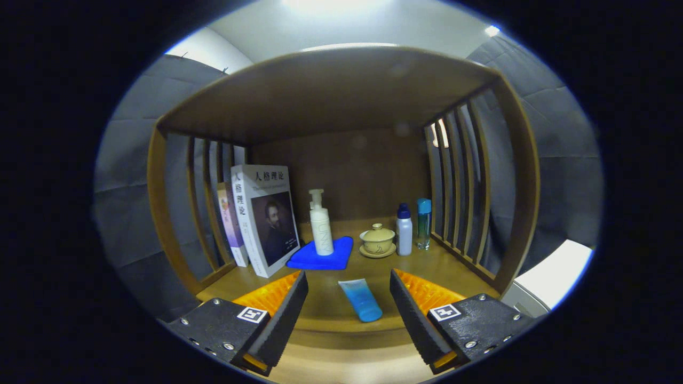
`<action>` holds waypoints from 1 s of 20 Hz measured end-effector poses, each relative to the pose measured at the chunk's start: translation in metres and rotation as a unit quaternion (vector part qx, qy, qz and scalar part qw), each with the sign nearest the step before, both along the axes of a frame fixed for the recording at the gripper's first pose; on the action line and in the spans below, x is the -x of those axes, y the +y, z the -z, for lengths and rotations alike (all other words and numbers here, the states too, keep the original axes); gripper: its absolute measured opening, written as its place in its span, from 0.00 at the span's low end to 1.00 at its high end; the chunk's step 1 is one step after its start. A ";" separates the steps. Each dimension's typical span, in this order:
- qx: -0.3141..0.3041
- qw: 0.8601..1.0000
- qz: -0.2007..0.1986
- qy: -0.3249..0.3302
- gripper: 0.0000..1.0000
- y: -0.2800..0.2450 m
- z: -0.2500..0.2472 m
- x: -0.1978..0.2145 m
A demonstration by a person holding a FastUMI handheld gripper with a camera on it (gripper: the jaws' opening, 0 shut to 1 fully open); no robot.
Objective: Pull open the drawer, take out the items inside it, and place them on the countertop above the cabinet.
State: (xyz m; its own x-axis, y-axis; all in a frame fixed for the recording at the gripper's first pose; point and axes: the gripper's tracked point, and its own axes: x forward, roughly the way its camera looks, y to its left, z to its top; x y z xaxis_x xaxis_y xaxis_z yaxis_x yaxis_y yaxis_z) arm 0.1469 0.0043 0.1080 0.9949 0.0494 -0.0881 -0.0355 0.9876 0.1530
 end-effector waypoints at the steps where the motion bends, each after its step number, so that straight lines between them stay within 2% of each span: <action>1: 0.000 1.000 -0.001 -0.006 0.95 0.004 -0.001 0.012; 4: -0.005 1.000 -0.010 -0.020 0.95 0.020 0.001 0.045; 7: -0.014 0.999 -0.001 -0.034 0.95 0.024 0.006 0.079; 13: -0.003 1.000 0.012 -0.029 0.95 0.023 0.052 0.141; 19: -0.018 0.999 0.017 0.031 0.95 0.026 0.112 0.168; 20: -0.009 1.000 0.019 0.014 0.95 0.026 0.107 0.165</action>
State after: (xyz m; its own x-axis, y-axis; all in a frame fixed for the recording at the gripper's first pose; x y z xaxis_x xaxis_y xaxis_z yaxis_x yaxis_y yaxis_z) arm -0.0180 0.0305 0.0014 0.9931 0.0136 -0.1161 0.0066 0.9852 0.1715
